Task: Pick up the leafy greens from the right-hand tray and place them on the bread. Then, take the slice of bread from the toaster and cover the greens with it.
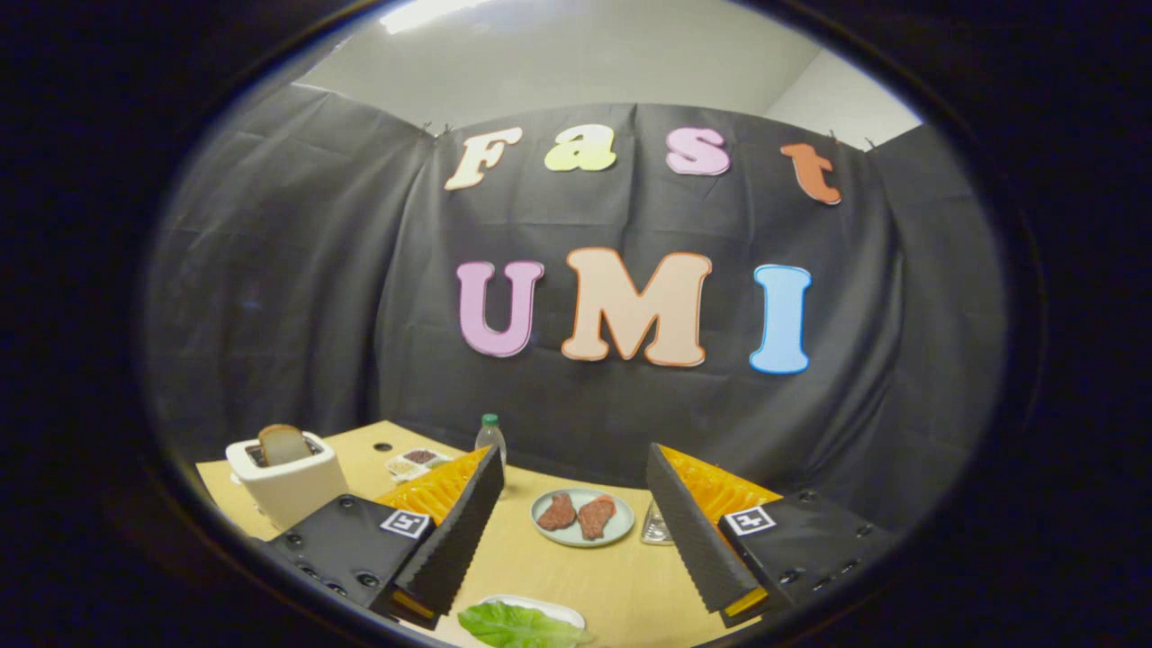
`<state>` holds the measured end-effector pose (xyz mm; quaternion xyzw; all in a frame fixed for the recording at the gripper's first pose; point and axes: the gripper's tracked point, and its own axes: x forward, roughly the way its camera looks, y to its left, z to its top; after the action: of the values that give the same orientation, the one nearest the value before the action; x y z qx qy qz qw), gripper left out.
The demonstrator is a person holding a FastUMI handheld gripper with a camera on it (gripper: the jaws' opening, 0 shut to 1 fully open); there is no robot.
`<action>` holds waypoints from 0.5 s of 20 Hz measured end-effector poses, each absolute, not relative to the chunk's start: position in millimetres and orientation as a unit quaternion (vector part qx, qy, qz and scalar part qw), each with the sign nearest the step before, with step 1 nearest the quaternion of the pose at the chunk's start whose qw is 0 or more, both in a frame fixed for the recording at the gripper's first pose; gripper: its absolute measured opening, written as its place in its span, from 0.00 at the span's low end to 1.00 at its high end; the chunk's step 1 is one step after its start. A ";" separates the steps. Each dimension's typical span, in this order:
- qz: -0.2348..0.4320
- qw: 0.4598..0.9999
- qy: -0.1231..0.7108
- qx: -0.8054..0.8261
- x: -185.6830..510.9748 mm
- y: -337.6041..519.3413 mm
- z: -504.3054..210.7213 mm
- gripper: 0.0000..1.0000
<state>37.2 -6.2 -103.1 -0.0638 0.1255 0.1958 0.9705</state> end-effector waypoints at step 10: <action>0.308 0.915 0.228 -0.130 26.5 1.0 -186.3 1.00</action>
<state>26.5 1.0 -186.3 -0.1299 0.2279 0.3076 0.9146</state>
